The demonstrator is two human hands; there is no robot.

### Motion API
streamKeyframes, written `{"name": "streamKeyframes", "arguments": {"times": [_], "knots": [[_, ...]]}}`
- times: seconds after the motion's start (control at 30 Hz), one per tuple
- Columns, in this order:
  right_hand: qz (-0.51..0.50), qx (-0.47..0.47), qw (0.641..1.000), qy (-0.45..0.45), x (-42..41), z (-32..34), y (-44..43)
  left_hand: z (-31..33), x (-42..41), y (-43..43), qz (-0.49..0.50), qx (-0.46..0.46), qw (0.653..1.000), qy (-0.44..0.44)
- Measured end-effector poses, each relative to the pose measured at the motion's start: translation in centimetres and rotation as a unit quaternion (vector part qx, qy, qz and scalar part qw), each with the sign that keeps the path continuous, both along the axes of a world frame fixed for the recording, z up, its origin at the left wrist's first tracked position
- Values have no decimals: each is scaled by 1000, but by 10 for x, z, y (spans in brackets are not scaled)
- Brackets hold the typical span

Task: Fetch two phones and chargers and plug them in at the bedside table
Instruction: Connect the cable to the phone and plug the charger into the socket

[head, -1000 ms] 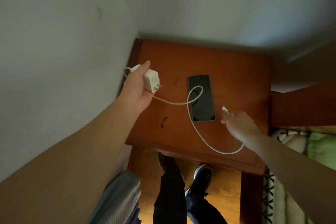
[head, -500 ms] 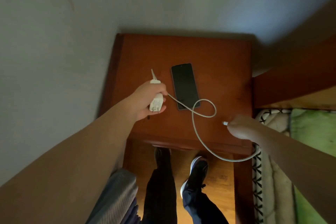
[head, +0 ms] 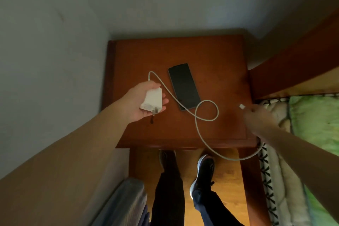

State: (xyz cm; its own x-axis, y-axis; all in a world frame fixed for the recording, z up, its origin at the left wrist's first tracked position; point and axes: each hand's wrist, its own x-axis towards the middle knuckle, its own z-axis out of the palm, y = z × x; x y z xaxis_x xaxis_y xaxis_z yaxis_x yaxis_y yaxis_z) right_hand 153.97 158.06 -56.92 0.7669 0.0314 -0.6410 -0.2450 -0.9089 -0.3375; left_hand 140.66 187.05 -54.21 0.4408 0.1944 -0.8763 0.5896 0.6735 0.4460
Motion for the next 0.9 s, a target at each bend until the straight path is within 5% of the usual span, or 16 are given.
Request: {"name": "streamKeyframes", "arguments": {"times": [0.1, 0.27, 0.47, 0.6, 0.73, 0.9], "knots": [[-100, 110, 987, -64, -6, 15, 9, 8, -7, -5, -59, 35, 998, 4], [-130, 192, 972, -30, -25, 37, 13, 22, -49, -24, -178, 88, 980, 21], [4, 107, 987, 117, -79, 72, -28, 58, -96, -68, -99, 67, 992, -48], [26, 82, 991, 107, -93, 105, -38, 93, -98, -79, -9, 25, 994, -106], [-9, 115, 987, 108, -94, 126, -29, 109, -101, -83, 112, -113, 964, -214], [-16, 136, 983, 125, -94, 124, -14, 99, -100, -82, 44, -99, 954, -278]]}}
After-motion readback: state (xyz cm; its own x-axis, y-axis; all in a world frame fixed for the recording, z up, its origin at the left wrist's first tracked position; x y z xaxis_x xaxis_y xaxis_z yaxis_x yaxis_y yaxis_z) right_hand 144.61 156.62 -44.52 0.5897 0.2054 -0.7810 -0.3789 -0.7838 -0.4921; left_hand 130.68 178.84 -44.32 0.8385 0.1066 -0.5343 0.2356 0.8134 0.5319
